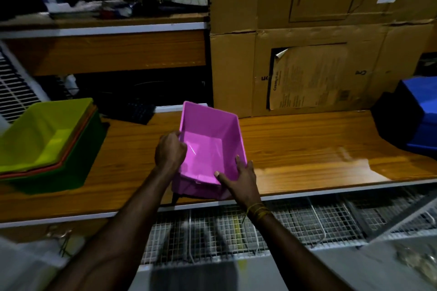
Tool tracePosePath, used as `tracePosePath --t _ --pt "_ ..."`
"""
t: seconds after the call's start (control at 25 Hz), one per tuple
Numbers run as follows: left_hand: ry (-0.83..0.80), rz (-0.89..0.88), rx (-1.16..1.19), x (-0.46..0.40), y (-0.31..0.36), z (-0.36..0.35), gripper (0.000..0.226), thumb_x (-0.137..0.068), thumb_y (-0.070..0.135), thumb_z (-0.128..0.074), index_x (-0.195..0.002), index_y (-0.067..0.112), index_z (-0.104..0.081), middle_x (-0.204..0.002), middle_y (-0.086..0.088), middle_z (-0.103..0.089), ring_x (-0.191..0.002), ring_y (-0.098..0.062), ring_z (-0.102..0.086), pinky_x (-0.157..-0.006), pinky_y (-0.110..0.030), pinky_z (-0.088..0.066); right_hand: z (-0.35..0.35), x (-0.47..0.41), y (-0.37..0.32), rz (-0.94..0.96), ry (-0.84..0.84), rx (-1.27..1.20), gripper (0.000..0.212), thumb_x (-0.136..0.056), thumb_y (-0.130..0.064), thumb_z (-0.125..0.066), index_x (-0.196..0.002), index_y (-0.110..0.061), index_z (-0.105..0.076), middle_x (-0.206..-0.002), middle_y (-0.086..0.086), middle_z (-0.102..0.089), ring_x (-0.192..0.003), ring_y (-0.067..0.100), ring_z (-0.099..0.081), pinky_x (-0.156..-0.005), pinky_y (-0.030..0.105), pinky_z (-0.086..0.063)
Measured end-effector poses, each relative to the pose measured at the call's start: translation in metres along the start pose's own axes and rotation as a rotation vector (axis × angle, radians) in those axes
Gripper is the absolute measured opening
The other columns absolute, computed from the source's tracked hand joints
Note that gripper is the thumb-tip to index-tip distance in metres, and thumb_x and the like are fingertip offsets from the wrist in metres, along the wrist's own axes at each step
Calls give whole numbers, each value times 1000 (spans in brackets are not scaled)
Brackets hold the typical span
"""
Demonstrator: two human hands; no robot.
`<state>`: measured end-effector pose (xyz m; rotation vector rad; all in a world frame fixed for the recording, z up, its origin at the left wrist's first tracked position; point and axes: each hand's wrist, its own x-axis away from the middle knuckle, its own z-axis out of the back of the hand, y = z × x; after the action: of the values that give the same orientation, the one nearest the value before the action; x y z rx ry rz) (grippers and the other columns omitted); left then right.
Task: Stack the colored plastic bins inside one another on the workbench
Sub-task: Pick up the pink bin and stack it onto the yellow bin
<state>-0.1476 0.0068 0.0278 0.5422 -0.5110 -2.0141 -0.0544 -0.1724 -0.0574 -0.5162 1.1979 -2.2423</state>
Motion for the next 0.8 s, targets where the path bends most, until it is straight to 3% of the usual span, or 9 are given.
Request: tracePosePath --t 0.12,0.32,0.48,0.64,0.72,0.8 --pt "-81 114 -16 -2 -24 -1 34 -87 18 -58 -121 13 -60 -114 -17 -68 -91 -35 -62 -69 -30 -37 -2 -20 -7 4 10 80 99 -64 -66 -61 -147 -20 -33 -140 20 -43 -131 37 -40 -105 49 -41" --pt "-228 215 7 -19 -66 -11 33 -89 31 -50 -113 12 -64 -113 -19 -68 -99 -37 -64 -79 -37 -49 -4 -61 -26 -136 137 226 50 -85 -48 -56 -116 -9 -59 -113 21 -63 -107 38 -60 -89 45 -52" --pt "-320 221 210 -33 -81 -13 28 -87 22 -52 -99 4 -70 -104 -25 -70 -92 -38 -68 -75 -39 -52 -11 -84 -43 -220 114 211 48 -91 -46 -50 -111 -5 -65 -115 26 -65 -108 42 -61 -88 41 -49" --pt "-338 237 431 -66 -99 -23 38 -63 45 -48 -69 10 -63 -88 -32 -67 -79 -47 -68 -63 -50 -56 -16 -84 -64 -262 287 43 47 -90 -46 -51 -110 -7 -67 -116 25 -65 -110 41 -60 -87 40 -47" --pt "-331 275 530 -86 -104 -26 46 -57 52 -44 -76 15 -64 -95 -33 -65 -79 -50 -67 -67 -62 -55 -21 -84 -80 -230 389 -73 41 -89 -45 -51 -110 -13 -65 -116 20 -65 -109 37 -60 -90 41 -47" --pt "-304 294 627 -93 -99 -17 44 -60 54 -45 -80 20 -65 -97 -32 -65 -69 -44 -66 -62 -54 -54 -23 -85 -98 -141 481 -142 42 -85 -51 -47 -107 -19 -63 -112 13 -65 -104 34 -59 -91 46 -49"
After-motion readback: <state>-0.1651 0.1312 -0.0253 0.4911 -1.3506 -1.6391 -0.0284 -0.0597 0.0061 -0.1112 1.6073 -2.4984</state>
